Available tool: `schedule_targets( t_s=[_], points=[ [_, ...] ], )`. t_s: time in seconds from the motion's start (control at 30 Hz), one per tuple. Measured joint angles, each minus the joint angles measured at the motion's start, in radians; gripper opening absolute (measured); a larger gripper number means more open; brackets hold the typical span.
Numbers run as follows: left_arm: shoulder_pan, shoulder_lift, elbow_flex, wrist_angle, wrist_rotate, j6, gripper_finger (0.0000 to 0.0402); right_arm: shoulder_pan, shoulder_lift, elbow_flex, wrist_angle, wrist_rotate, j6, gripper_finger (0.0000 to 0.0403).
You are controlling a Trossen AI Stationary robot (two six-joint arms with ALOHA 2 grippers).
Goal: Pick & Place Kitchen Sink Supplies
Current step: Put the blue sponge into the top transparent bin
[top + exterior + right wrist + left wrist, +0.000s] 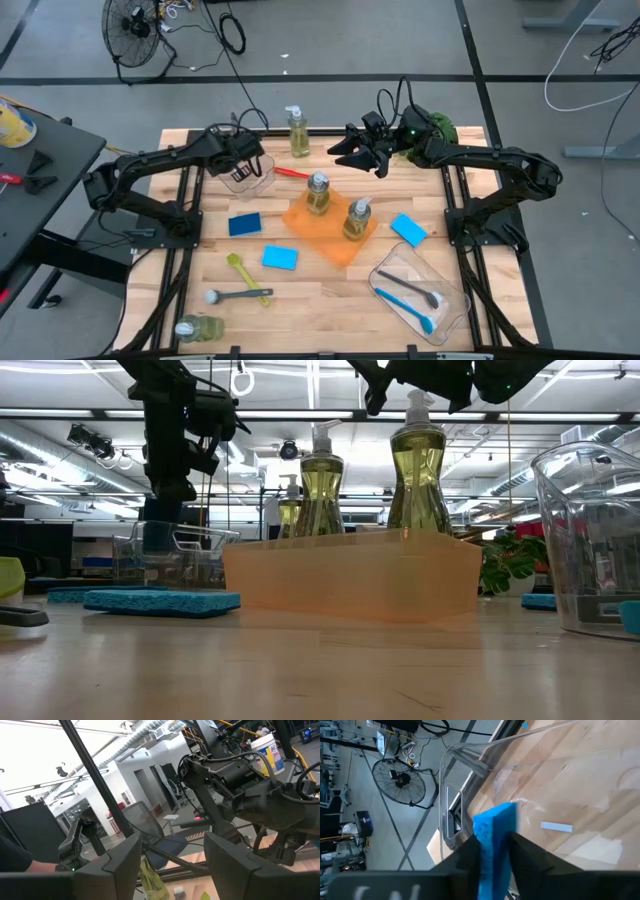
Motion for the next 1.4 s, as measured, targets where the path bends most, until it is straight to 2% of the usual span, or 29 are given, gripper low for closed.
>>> schedule_targets(
  t_s=[0.27,0.47,0.8,0.93,1.07,1.27,1.4],
  points=[
    [0.000,0.000,0.000,0.001,0.007,0.002,0.0189,0.000,0.000,0.000,0.000,-0.009,0.000,0.0214],
    [0.000,0.000,0.000,0.001,0.008,0.002,0.0220,0.000,0.000,0.000,0.000,-0.009,0.000,0.0214],
    [-0.007,0.000,0.000,0.001,0.015,-0.004,0.0216,0.000,0.000,0.000,0.000,-0.008,-0.005,0.0214],
    [-0.025,0.000,0.020,-0.013,0.102,-0.007,0.0216,0.000,-0.001,0.000,0.003,0.012,-0.007,0.0214],
    [-0.055,0.000,0.093,-0.019,0.200,-0.011,0.0212,0.000,-0.005,0.000,0.003,0.016,-0.057,0.0214],
    [-0.106,-0.001,0.261,-0.017,0.260,-0.028,0.0201,-0.010,-0.016,0.000,-0.012,0.008,-0.131,0.0214],
    [-0.150,-0.001,0.384,-0.008,0.307,-0.027,0.0195,-0.035,-0.037,0.000,-0.088,0.011,-0.177,0.0214]
  ],
)
